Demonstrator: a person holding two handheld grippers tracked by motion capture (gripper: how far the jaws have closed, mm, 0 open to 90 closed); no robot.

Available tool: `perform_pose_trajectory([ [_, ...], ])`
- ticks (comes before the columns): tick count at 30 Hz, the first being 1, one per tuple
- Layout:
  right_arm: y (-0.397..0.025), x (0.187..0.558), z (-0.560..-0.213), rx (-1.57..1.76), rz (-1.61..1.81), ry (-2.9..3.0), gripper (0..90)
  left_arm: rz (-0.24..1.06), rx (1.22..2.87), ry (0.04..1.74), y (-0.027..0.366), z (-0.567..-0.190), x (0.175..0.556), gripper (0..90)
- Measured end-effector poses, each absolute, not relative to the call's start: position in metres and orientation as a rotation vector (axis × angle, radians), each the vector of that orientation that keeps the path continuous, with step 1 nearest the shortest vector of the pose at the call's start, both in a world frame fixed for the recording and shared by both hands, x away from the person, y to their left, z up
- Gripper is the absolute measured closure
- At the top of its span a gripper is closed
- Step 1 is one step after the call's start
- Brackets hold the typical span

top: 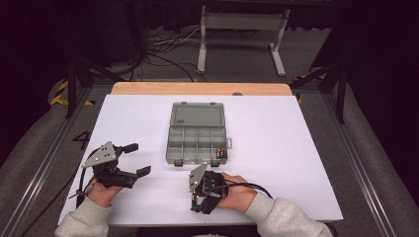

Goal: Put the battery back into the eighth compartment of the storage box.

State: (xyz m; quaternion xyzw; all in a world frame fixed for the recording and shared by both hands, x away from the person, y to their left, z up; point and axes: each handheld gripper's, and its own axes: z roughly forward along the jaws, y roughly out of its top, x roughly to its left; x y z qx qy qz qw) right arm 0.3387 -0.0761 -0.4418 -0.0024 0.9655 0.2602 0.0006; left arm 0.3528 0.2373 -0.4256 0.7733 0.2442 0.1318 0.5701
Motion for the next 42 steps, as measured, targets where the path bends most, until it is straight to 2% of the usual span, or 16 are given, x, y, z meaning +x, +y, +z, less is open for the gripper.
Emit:
perform_pose_trajectory([
  [1,-0.076,0.339,-0.442,-0.021,0.811,3.038,34.2,0.303,1.813,0.573,0.237,-0.426,0.353,6.7],
  [7,-0.076,0.339,-0.441,-0.022,0.81,3.031,40.7,0.303,1.816,0.574,0.237,-0.426,0.353,6.7],
  [15,-0.076,0.34,-0.438,-0.048,0.791,3.032,41.4,0.308,1.817,0.573,0.238,-0.426,0.353,6.7],
  [42,-0.097,0.351,-0.382,-0.068,0.877,2.956,41.6,0.308,1.814,0.57,0.237,-0.426,0.353,6.8],
])
